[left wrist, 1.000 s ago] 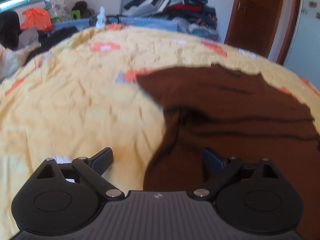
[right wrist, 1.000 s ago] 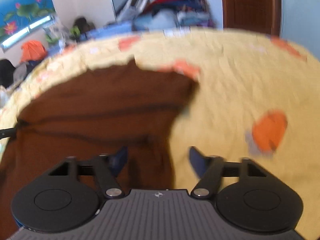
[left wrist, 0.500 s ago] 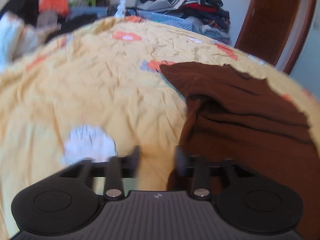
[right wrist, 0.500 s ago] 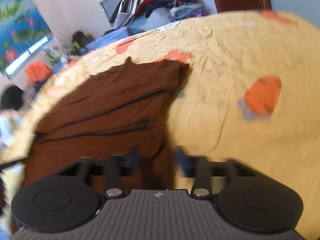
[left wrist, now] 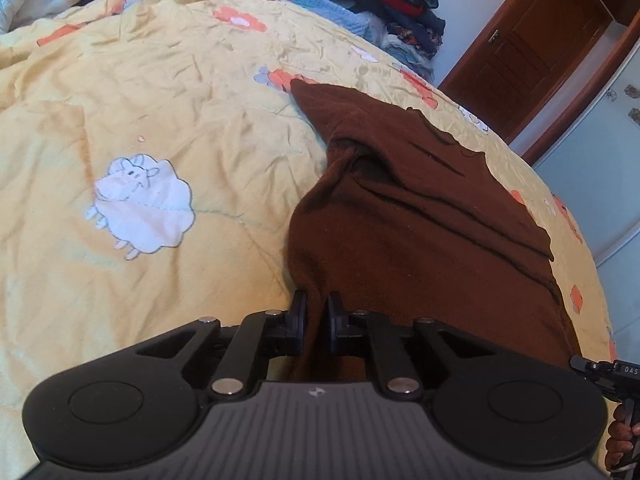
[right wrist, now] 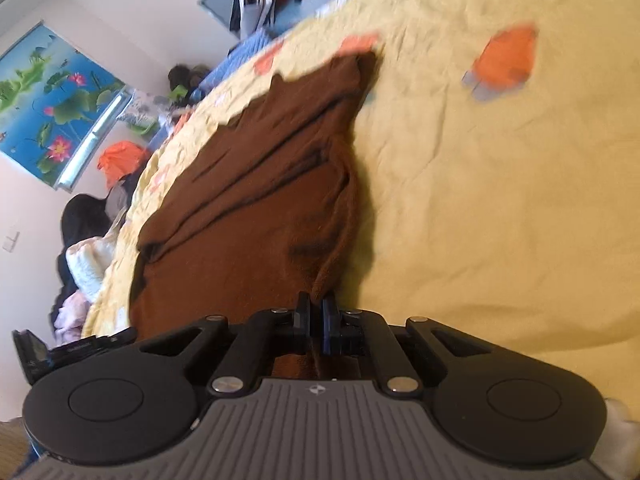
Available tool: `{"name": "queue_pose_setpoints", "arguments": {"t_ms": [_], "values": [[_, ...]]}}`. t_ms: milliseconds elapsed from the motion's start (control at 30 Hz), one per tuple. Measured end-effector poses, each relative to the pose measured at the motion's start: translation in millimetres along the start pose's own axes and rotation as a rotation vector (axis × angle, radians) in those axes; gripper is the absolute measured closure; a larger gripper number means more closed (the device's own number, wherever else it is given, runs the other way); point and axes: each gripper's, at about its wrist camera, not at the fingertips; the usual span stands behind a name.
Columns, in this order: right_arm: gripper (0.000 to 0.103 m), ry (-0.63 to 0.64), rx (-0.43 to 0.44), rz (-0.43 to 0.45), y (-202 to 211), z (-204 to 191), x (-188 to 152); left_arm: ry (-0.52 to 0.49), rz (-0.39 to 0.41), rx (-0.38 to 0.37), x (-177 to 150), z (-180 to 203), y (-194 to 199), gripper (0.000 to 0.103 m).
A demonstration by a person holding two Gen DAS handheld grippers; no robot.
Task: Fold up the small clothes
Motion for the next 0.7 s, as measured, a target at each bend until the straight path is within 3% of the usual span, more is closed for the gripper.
{"name": "queue_pose_setpoints", "arguments": {"t_ms": [133, 167, 267, 333, 433, 467, 500, 533, 567, 700], "values": [[0.094, -0.084, 0.016, 0.002, 4, 16, -12, 0.079, -0.060, -0.108, -16, -18, 4, 0.091], [0.081, -0.101, 0.047, -0.011, 7, 15, -15, 0.108, -0.079, -0.148, -20, -22, 7, 0.085], [0.046, -0.087, 0.121, -0.065, 14, 9, -27, 0.216, -0.133, -0.312, -38, -35, 13, 0.049], [0.043, -0.088, 0.176, -0.126, 12, 7, -39, 0.257, -0.141, -0.370, -49, -37, 12, 0.047], [0.045, -0.081, 0.226, -0.158, 6, 0, -51, 0.257, -0.110, -0.365, -55, -31, 12, 0.049], [0.050, -0.073, 0.218, -0.158, 4, -2, -51, 0.247, -0.114, -0.341, -53, -27, 11, 0.061], [0.062, -0.075, 0.207, -0.164, 3, -3, -51, 0.231, -0.131, -0.308, -51, -24, 9, 0.090], [0.074, -0.077, 0.194, -0.173, 3, -2, -51, 0.208, -0.159, -0.262, -49, -20, 4, 0.099], [0.091, -0.067, 0.175, -0.170, 5, -1, -52, 0.200, -0.160, -0.248, -47, -20, 5, 0.099], [0.092, -0.082, 0.130, -0.081, 35, 19, -58, 0.134, -0.112, -0.160, -45, -26, 21, 0.099]]}}
Point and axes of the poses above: each gripper's, at about its wrist camera, not at the fingertips, and y roughly against the way its jaws point, z to its right, x to its top, and after that the axes turned 7 degrees about -z, right-handed
